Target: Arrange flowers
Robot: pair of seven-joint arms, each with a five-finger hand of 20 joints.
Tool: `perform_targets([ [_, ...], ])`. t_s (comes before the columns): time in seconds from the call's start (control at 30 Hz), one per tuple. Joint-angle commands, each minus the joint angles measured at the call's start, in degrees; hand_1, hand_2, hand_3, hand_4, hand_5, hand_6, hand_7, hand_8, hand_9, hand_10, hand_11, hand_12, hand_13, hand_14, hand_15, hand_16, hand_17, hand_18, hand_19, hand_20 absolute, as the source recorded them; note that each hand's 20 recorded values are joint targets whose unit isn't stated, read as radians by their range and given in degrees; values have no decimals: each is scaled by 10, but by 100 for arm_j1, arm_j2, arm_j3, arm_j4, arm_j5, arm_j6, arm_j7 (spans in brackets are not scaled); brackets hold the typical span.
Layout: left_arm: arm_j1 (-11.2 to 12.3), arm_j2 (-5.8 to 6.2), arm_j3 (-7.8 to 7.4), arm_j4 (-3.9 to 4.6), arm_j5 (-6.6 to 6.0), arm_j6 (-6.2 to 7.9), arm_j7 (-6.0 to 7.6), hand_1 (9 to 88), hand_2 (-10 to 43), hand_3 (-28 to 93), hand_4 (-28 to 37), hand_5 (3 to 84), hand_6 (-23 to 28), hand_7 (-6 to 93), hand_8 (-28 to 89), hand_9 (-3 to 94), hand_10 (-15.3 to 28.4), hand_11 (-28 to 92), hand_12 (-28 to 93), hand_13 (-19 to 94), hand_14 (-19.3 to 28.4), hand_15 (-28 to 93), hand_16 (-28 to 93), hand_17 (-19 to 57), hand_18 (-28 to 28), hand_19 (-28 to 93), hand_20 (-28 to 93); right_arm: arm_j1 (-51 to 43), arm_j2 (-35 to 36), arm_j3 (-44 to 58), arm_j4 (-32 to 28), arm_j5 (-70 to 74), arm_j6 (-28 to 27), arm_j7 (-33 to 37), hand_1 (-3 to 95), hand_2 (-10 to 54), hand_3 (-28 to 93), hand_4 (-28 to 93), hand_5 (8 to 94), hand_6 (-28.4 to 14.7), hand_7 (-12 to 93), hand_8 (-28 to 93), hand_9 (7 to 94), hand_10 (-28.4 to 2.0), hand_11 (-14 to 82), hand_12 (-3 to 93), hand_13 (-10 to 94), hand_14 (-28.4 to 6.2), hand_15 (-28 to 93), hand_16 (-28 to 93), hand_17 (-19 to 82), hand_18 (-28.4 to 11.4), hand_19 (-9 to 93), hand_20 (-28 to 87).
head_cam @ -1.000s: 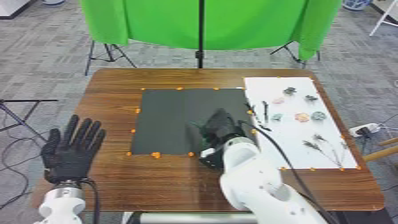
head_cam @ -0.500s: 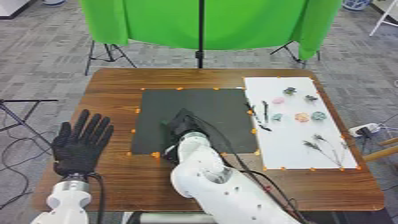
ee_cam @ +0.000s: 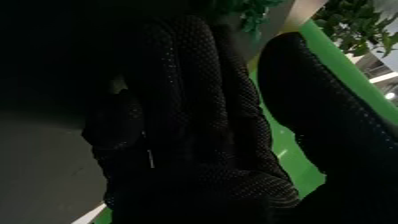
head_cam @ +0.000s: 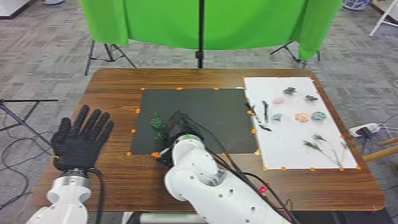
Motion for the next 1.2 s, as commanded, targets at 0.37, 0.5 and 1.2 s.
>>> perform_targets([
  [0.37,142,-121,-97,13,-16,6,-72,249,126,784,-283,389,76,87,-99,395,152,170,85,309,162,288,-55,-52,136,329,122,-235,242,9,-472,408,-952,65,349,-51,810,-193,789,-72,196,-91,825,-200,322,220,772,-163,576,208,444,-276,932,429],
  [0.5,148,-183,-116,17,-28,29,-101,248,126,784,-283,389,77,87,-99,395,153,170,84,309,162,291,-55,-53,137,331,122,-191,265,84,-415,343,-780,78,341,-43,811,-187,771,-74,186,-108,818,-200,317,223,767,-162,574,210,443,-277,932,429],
  [1.2,786,-528,-507,-276,-14,114,81,248,127,784,-283,393,78,91,-99,394,154,172,87,308,163,296,-57,-53,138,334,119,-1509,2450,3059,-2704,90,-511,-394,327,-89,799,-189,700,-77,314,-123,752,-203,387,235,711,-159,633,207,427,-261,932,454],
])
